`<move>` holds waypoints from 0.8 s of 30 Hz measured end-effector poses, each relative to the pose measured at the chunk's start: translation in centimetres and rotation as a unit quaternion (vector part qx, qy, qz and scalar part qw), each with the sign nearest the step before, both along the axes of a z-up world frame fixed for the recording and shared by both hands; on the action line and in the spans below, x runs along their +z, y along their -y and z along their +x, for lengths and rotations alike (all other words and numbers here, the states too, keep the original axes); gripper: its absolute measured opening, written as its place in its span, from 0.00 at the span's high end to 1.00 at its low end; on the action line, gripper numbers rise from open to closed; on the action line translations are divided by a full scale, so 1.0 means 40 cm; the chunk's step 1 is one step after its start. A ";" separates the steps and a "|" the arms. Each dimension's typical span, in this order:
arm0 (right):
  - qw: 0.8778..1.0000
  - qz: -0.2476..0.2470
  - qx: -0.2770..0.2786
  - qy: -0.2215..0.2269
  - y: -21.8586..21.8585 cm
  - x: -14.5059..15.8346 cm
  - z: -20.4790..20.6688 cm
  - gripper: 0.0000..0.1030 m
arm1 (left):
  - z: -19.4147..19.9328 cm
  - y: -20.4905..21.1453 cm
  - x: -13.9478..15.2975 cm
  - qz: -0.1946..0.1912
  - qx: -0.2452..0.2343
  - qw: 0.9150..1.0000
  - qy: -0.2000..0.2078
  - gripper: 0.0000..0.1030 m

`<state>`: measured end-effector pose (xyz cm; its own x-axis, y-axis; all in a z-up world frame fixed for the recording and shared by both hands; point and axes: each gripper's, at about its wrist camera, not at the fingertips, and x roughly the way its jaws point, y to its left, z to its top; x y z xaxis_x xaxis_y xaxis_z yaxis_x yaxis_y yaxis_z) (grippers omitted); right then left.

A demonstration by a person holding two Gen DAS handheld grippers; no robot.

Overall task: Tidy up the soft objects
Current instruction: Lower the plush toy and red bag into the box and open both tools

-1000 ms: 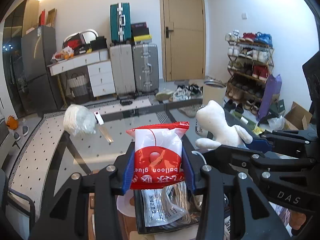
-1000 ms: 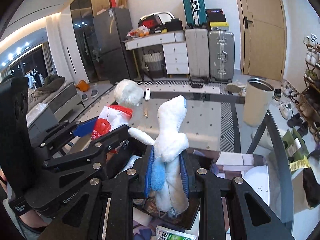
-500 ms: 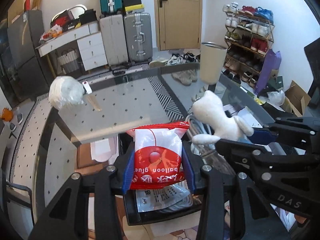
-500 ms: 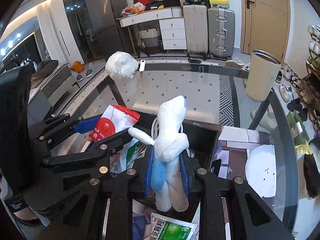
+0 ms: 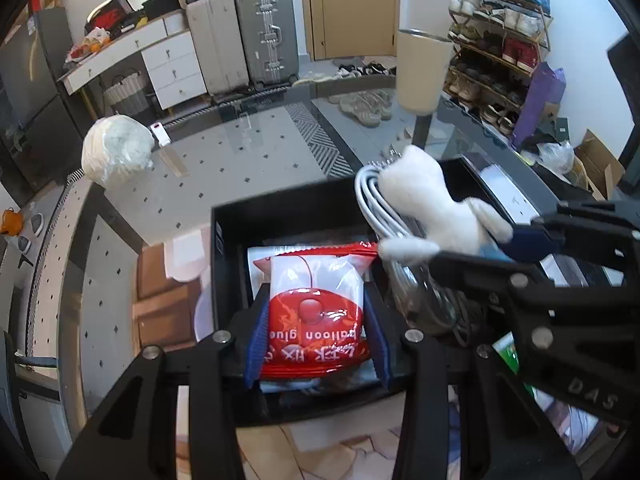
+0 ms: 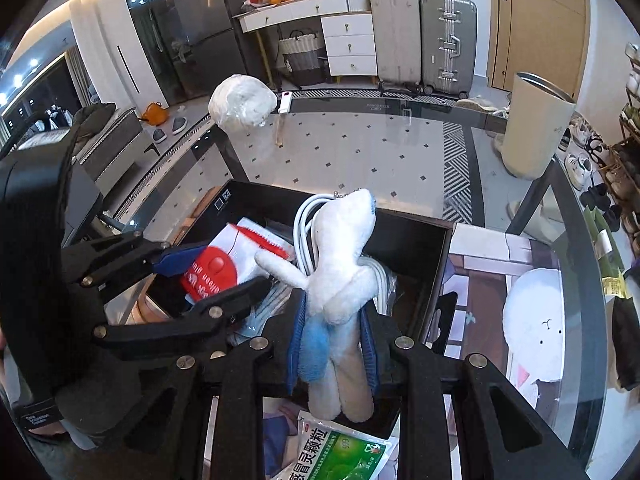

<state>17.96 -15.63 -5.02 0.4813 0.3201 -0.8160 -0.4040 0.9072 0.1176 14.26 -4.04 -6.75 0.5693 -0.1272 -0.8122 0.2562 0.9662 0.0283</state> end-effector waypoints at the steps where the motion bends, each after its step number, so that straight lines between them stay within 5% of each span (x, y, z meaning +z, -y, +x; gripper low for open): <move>1: 1.000 0.001 0.002 -0.004 -0.001 -0.001 -0.001 0.76 | -0.006 -0.002 0.001 -0.004 0.002 1.000 -0.001 0.59; 13: 1.000 -0.004 0.010 -0.011 0.003 -0.002 -0.023 0.69 | -0.025 -0.004 0.005 -0.012 0.000 1.000 -0.020 0.54; 19: 1.000 0.001 0.000 0.012 0.013 0.023 -0.032 0.59 | -0.043 0.001 0.029 0.033 0.008 0.999 0.029 0.40; 21: 1.000 0.011 -0.004 0.026 0.025 0.045 -0.043 0.49 | -0.053 -0.007 0.048 0.029 0.008 0.999 0.043 0.38; 24: 0.999 0.017 -0.008 0.042 0.038 0.069 -0.061 0.49 | -0.070 -0.025 0.072 0.028 0.016 0.998 0.060 0.37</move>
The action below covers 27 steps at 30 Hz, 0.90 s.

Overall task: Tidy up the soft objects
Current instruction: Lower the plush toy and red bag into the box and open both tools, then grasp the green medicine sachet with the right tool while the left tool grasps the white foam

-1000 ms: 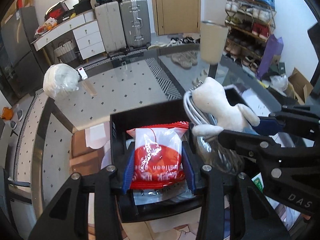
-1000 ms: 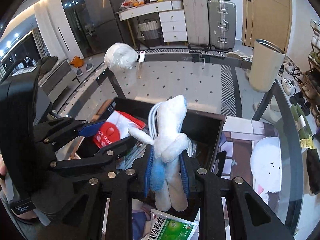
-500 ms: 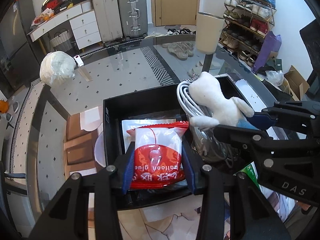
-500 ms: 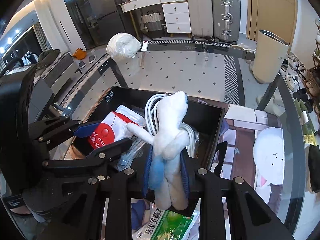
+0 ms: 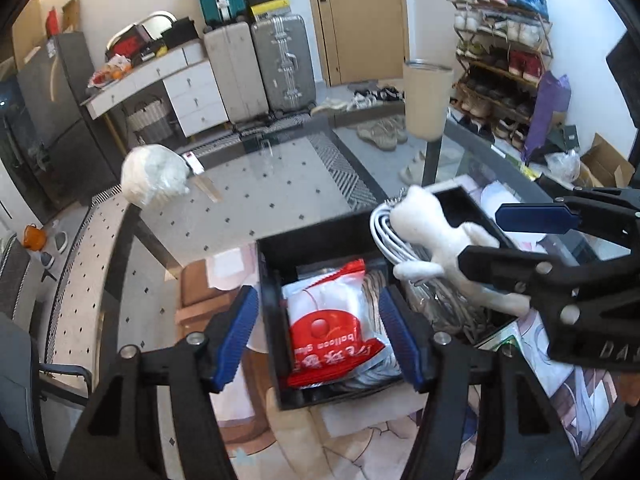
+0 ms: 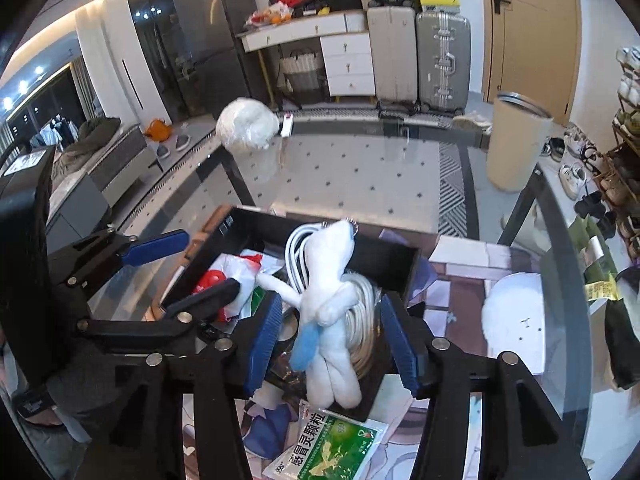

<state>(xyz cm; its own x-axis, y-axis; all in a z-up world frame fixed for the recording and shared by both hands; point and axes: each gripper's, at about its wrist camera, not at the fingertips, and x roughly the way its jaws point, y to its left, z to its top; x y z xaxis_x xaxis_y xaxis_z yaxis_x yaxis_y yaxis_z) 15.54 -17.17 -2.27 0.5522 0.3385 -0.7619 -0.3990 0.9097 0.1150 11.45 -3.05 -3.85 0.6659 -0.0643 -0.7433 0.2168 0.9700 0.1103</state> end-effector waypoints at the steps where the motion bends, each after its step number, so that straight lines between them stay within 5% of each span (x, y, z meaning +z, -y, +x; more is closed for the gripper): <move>1: 1.000 -0.001 0.001 0.003 0.003 0.007 -0.009 0.49 | -0.008 -0.009 0.010 -0.005 -0.002 1.000 0.005 0.37; 8: 1.000 -0.006 0.008 -0.007 0.034 0.005 -0.064 0.48 | -0.039 -0.071 0.039 -0.027 0.013 0.999 0.011 0.35; 13: 0.999 -0.005 0.011 -0.029 0.049 -0.021 -0.084 0.48 | -0.056 -0.085 0.002 -0.035 0.014 0.999 -0.020 0.34; 15: 0.999 -0.013 0.011 -0.038 0.050 -0.036 -0.088 0.48 | -0.072 -0.081 -0.012 -0.032 0.009 0.999 -0.025 0.26; 27: 0.995 -0.055 0.013 -0.088 0.023 -0.144 -0.094 0.48 | -0.111 -0.071 -0.064 -0.032 0.004 0.998 -0.059 0.26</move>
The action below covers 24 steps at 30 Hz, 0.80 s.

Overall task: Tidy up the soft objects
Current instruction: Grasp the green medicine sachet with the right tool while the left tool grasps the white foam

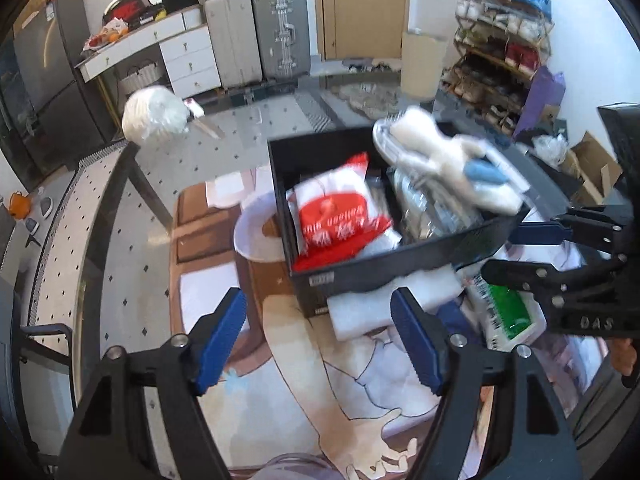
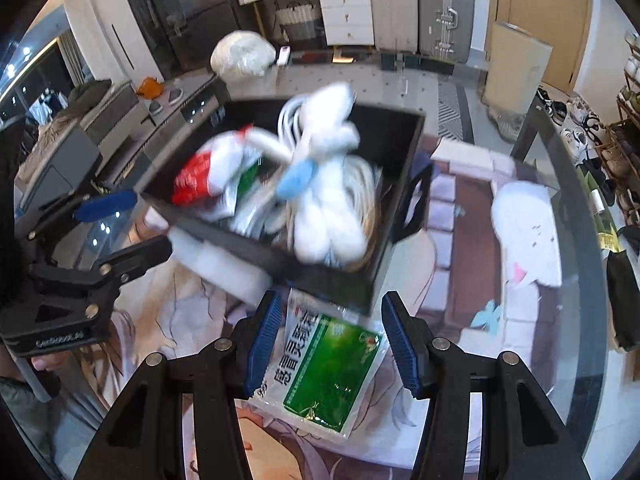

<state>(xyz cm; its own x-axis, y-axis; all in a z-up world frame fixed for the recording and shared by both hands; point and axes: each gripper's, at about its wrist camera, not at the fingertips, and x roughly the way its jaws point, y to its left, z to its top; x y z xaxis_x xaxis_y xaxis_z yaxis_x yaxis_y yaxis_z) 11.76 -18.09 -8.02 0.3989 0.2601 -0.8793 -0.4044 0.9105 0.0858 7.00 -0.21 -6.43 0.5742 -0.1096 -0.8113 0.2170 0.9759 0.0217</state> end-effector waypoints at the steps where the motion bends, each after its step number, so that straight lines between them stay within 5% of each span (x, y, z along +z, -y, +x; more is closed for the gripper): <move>1: 1.000 -0.007 0.003 -0.002 -0.005 -0.010 -0.003 0.48 | 0.002 0.001 -0.011 0.004 0.002 1.000 -0.006 0.26; 13: 0.999 -0.044 0.024 -0.015 -0.023 -0.065 -0.021 0.44 | -0.009 -0.010 -0.062 -0.010 0.006 0.999 -0.048 0.25; 19: 0.999 -0.034 0.033 -0.023 -0.010 -0.060 -0.056 0.44 | -0.102 0.014 -0.070 0.024 -0.021 0.999 -0.043 0.27; 24: 1.000 -0.013 0.015 -0.015 0.022 -0.030 -0.049 0.43 | -0.115 0.014 -0.038 -0.016 -0.041 0.999 -0.028 0.27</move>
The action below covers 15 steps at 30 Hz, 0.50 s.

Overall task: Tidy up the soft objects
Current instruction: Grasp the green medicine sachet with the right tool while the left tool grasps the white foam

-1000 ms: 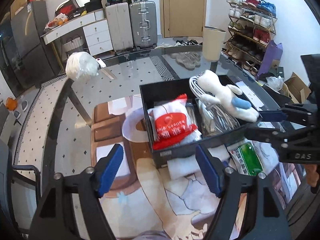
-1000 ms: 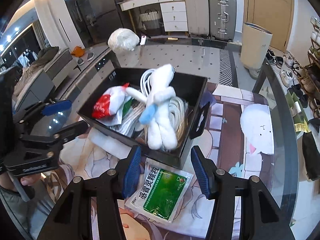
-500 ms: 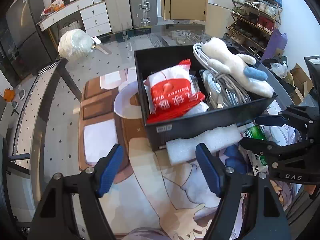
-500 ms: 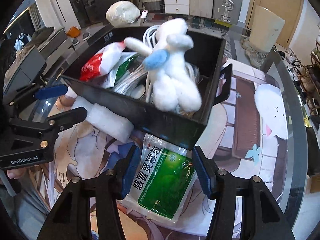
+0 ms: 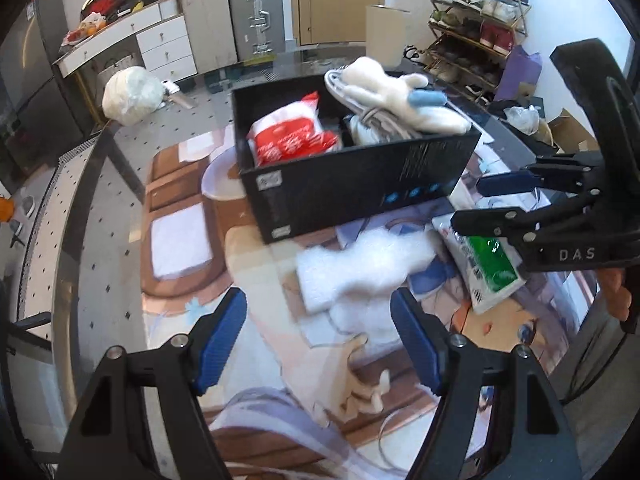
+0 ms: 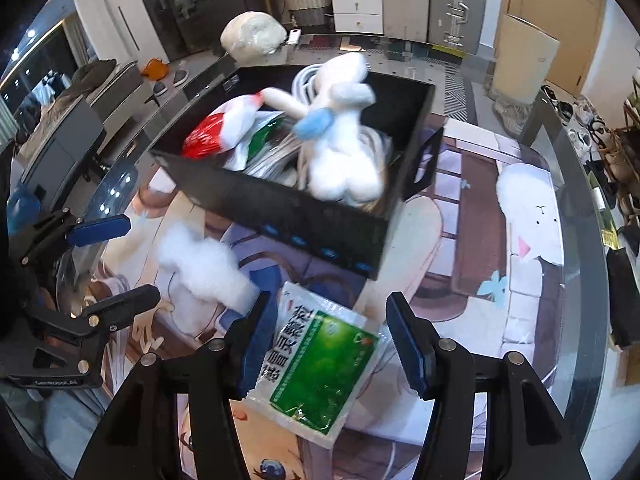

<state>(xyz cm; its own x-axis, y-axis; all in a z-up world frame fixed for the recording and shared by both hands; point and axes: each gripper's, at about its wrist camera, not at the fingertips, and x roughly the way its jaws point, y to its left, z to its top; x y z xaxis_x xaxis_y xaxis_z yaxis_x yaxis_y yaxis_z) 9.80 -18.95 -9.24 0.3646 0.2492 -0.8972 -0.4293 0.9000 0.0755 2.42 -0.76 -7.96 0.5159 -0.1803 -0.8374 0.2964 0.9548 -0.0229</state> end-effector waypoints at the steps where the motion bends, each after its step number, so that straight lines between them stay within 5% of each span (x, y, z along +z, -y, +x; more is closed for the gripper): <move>1: 1.000 -0.002 0.000 -0.004 0.001 -0.005 0.003 0.43 | 0.007 0.005 0.000 0.001 -0.001 1.000 0.002 0.27; 10: 1.000 -0.010 0.002 -0.024 -0.012 -0.027 0.009 0.42 | 0.061 0.066 -0.023 0.040 -0.034 0.999 0.002 0.27; 15: 1.000 -0.009 0.002 -0.026 -0.008 -0.036 0.009 0.37 | 0.022 0.055 -0.044 -0.006 -0.063 0.997 -0.041 0.28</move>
<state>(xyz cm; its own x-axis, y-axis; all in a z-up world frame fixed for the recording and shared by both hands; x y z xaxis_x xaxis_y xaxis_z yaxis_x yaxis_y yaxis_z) 10.17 -18.63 -10.68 0.3157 0.2347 -0.9194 -0.4289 0.8996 0.0824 3.29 -2.97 -9.73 0.4193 -0.2488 -0.8731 0.4102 0.9099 -0.0623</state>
